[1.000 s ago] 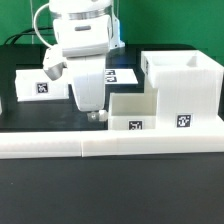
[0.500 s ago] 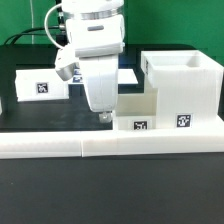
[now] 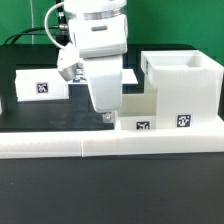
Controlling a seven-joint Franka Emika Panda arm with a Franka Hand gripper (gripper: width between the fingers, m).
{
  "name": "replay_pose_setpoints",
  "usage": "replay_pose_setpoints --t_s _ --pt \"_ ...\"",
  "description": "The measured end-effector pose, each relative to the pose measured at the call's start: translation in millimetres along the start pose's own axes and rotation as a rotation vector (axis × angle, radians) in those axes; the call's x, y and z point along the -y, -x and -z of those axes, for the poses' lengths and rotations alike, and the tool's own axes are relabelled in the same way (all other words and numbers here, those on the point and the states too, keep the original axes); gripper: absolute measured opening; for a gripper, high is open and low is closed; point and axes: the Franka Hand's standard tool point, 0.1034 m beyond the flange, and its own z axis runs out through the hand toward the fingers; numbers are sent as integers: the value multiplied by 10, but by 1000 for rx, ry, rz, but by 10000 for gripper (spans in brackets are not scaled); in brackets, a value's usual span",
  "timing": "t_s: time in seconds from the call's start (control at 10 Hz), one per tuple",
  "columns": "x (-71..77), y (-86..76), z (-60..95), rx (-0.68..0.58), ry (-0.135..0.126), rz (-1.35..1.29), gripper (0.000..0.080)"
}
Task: Assemble drawer
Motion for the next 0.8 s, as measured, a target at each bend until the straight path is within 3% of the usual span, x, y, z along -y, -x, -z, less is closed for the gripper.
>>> replay_pose_setpoints --t_s 0.3,0.6,0.8 --pt "-57 -173 -4 19 -12 78 649" --pt "-49 -154 -15 19 -12 74 649" --pt "-27 -221 -79 18 -27 99 649"
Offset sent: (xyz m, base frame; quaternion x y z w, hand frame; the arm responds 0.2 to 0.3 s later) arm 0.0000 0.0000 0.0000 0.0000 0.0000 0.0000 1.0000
